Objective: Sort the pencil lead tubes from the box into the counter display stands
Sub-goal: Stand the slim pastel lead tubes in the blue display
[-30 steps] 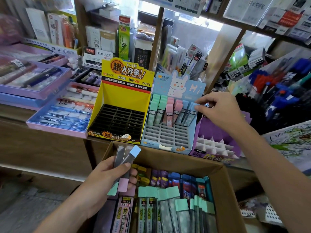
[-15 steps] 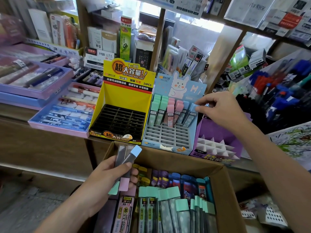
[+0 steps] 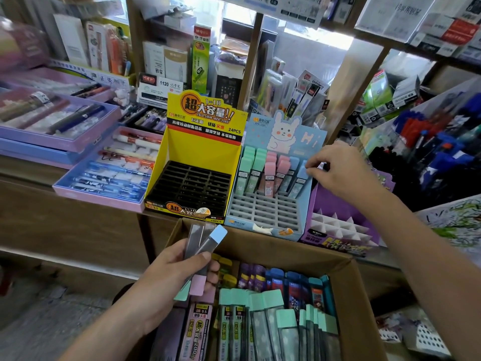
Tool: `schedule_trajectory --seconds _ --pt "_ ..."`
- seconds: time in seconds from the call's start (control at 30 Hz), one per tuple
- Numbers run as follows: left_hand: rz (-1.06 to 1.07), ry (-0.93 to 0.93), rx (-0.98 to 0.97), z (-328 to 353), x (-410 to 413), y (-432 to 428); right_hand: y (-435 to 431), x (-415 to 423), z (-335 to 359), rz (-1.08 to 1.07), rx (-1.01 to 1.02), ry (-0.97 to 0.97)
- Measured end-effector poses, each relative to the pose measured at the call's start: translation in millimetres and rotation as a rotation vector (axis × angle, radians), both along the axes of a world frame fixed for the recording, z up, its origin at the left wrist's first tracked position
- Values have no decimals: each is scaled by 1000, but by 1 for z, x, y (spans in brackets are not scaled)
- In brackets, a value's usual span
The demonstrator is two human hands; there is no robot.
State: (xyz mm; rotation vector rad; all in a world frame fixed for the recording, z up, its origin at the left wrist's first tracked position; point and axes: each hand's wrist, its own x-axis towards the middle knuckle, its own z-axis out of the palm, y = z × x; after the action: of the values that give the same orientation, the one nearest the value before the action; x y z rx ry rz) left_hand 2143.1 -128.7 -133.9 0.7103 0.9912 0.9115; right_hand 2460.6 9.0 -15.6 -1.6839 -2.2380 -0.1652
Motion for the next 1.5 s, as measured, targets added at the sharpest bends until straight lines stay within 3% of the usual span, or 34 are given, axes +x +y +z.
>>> schedule_trajectory --seconds 0.2,0.3,0.4,0.6,0.9,1.07,1.5 --pt "-21 9 24 -1 -1 -1 -13 -8 2 12 75 -23" --pt "-39 17 50 -1 -2 -1 -39 -29 -3 18 114 266" --pt "-55 21 71 -2 -3 -1 -68 -61 -19 58 -136 583" --pt "-42 28 95 -2 -3 -1 -100 -106 -67 48 -604 761" --pt "-41 51 132 0 -2 -2 -101 -117 -79 -61 -877 1167" --pt "-21 1 90 3 -1 -2 -92 -106 -68 -50 -925 1245" --pt "-5 -2 74 1 -1 -2 -90 -77 -45 16 -747 1135"
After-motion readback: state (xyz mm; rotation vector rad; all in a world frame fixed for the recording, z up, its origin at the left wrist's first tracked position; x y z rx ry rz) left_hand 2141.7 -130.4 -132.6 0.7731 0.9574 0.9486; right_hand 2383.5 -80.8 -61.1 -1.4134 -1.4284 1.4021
